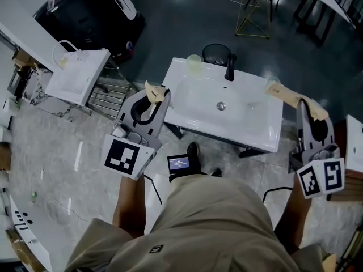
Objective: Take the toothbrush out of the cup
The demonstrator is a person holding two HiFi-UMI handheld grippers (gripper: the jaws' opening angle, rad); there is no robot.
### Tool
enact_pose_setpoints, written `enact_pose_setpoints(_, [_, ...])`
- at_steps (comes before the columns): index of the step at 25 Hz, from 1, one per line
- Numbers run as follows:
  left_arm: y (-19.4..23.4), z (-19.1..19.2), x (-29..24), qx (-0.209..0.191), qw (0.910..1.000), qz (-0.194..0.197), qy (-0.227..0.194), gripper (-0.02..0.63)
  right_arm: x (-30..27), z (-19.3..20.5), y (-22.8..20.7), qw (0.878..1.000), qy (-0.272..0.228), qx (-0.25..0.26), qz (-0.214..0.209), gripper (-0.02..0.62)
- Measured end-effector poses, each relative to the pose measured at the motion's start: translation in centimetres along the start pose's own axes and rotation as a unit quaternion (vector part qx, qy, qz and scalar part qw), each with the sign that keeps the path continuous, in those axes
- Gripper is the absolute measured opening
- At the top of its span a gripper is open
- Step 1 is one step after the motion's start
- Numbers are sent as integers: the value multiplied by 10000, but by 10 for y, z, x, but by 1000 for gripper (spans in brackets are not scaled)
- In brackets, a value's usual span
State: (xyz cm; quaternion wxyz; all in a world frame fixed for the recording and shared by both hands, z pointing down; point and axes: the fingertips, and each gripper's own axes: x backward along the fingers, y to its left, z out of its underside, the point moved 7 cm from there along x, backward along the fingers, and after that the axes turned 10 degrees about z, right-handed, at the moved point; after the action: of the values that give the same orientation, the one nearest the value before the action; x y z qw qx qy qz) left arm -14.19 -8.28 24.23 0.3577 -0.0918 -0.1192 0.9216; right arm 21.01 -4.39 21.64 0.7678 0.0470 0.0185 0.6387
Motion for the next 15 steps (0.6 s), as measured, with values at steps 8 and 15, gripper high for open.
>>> enact_pose_setpoints(8, [1, 7, -6, 32, 10000, 39, 47, 41, -4, 8, 0, 10000, 66, -12, 9, 56])
enact_pose_setpoints(15, [4, 11, -11, 53, 9999, 42, 100, 41, -11, 13, -2, 9999, 140, -13, -7, 55])
